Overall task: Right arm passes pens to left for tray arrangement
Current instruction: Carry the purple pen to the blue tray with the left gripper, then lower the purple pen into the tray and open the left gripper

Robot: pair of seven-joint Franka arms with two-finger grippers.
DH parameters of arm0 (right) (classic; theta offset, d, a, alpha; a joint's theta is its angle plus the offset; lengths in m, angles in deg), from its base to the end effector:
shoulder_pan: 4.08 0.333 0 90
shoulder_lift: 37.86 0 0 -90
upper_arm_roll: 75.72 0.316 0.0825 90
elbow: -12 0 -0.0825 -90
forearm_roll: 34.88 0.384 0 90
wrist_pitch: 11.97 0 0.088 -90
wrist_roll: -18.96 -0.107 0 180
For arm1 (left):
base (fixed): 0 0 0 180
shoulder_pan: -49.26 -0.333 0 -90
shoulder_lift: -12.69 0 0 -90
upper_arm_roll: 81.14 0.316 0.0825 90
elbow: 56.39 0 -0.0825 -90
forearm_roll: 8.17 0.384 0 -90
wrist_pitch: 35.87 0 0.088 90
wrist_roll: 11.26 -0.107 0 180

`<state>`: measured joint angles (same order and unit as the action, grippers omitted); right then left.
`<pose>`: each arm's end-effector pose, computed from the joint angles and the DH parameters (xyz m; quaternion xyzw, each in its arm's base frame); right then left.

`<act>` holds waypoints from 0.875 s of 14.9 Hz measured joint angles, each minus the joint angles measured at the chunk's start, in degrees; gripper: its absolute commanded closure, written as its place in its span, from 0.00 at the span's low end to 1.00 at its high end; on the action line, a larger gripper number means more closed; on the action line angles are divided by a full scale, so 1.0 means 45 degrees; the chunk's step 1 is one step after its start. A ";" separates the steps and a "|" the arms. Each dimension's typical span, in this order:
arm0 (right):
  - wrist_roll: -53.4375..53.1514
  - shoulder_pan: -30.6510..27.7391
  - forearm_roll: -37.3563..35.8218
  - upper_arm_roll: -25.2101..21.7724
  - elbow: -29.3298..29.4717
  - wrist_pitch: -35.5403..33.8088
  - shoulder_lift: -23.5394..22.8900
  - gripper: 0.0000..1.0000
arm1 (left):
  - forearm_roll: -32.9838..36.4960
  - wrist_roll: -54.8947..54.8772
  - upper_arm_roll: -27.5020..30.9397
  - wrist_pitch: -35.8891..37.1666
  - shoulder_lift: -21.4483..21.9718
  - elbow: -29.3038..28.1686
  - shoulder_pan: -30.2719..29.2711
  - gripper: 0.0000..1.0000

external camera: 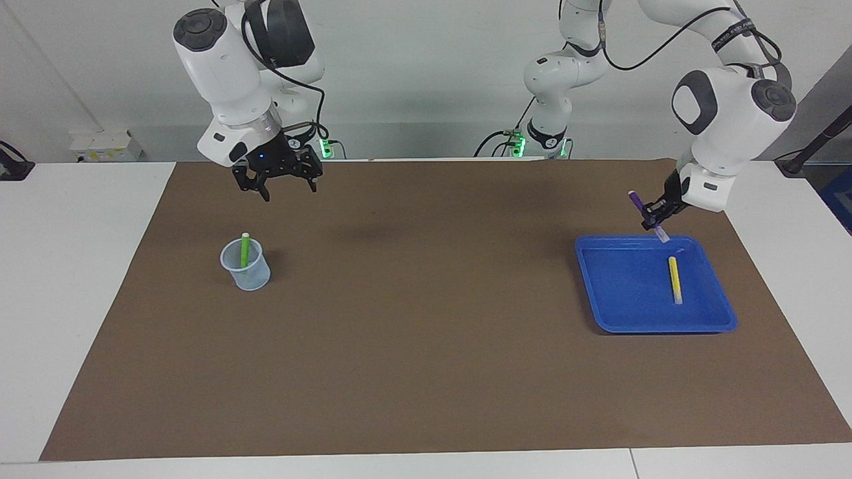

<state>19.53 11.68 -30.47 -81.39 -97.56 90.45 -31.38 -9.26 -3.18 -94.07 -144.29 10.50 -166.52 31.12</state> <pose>0.5170 0.0967 0.5418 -0.9955 -0.0847 0.0096 0.0424 0.5592 0.0508 0.4639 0.9923 0.1189 -0.0339 0.0123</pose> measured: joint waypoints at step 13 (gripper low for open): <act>0.2018 -0.1364 -0.0904 -0.0021 -0.2443 0.1774 0.1040 0.00 | 0.0341 -0.4342 -0.0009 -0.2946 -0.2489 0.0054 -0.0312 1.00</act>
<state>28.62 5.54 -34.54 -81.48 -108.55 98.44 -26.71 -7.72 -22.72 -94.11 -157.54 -0.71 -166.28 29.72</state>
